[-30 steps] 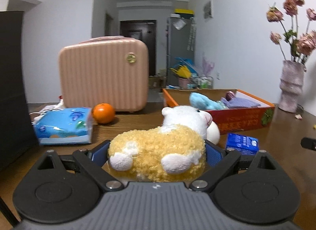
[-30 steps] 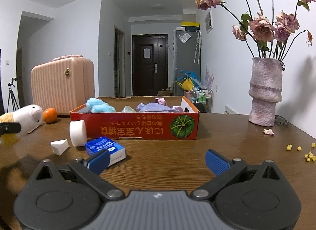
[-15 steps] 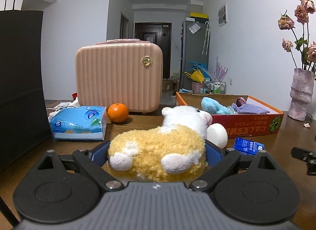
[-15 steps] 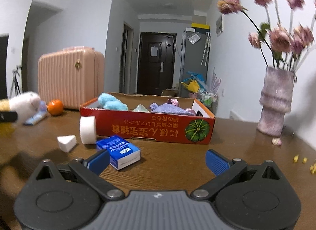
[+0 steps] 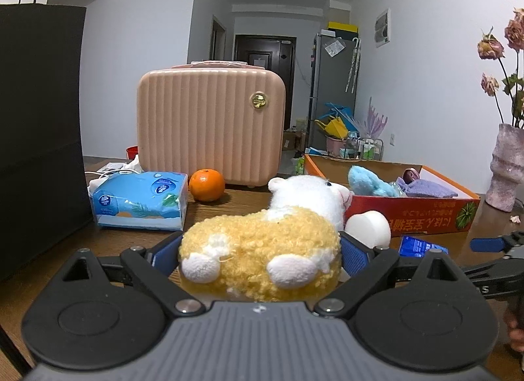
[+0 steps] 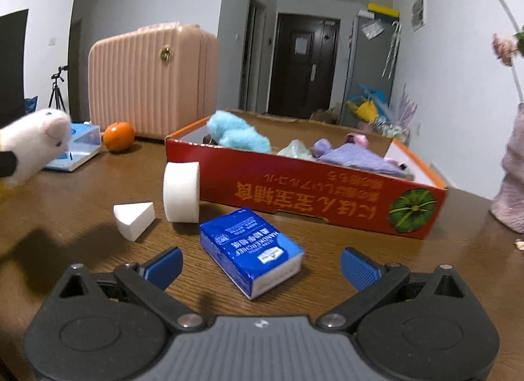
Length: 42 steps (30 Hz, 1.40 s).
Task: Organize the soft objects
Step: 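Grasp the blue handkerchief pack with the right tool while the left tool holds the sheep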
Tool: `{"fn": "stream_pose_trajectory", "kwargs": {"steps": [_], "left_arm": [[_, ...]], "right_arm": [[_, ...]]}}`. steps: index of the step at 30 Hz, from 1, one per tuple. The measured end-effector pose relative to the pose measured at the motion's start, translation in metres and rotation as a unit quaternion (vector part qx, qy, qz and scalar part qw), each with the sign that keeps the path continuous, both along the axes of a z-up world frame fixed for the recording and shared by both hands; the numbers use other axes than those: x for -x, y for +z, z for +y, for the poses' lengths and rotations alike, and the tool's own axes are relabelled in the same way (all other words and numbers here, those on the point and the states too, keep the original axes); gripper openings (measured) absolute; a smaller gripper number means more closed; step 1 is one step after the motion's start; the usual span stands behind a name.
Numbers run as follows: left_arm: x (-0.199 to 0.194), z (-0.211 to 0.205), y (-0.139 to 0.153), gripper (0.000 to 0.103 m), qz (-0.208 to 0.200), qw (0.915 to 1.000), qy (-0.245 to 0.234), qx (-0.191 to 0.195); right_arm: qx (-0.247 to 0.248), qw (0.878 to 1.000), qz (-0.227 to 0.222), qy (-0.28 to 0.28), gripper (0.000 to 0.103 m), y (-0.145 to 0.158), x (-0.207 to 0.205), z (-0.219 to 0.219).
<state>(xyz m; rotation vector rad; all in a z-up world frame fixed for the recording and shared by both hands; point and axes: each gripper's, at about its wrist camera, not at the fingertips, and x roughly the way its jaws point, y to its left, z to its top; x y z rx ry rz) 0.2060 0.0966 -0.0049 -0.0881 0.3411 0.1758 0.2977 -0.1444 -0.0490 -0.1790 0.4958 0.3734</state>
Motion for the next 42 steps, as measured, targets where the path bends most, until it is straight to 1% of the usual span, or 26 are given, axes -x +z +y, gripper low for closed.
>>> {"fn": "stream_pose_trajectory", "kwargs": {"steps": [8, 15, 17, 21, 24, 29, 37, 42], "left_arm": [[-0.002, 0.003, 0.0, 0.096, 0.004, 1.0, 0.003, 0.005], [-0.003, 0.003, -0.001, 0.096, 0.006, 1.0, 0.002, 0.005], [-0.003, 0.003, -0.001, 0.096, 0.006, 1.0, 0.002, 0.005], [-0.003, 0.004, -0.001, 0.096, 0.005, 1.0, 0.003, 0.004], [-0.003, 0.004, -0.001, 0.096, 0.004, 1.0, 0.002, 0.004], [-0.003, 0.004, -0.002, 0.096, 0.002, 1.0, 0.001, 0.003], [-0.002, 0.005, -0.001, 0.096, 0.001, 1.0, 0.001, 0.006], [0.0, 0.004, 0.0, 0.096, -0.002, 1.0, 0.002, 0.007]], "right_arm": [[-0.002, 1.0, 0.027, 0.005, 0.103, -0.005, -0.035, 0.01], [-0.003, 0.998, 0.066, 0.019, 0.101, -0.011, -0.056, 0.014], [-0.004, 0.997, 0.075, 0.02, 0.096, -0.013, -0.059, 0.014], [-0.005, 0.996, 0.088, 0.019, 0.091, -0.016, -0.062, 0.014], [-0.009, 0.996, 0.088, 0.021, 0.087, -0.016, -0.062, 0.013], [-0.01, 0.996, 0.082, 0.03, 0.074, -0.014, -0.056, 0.014], [-0.006, 0.997, 0.071, 0.021, 0.065, -0.012, -0.046, 0.013], [-0.01, 0.999, 0.047, 0.011, 0.062, -0.007, -0.034, 0.008]]}}
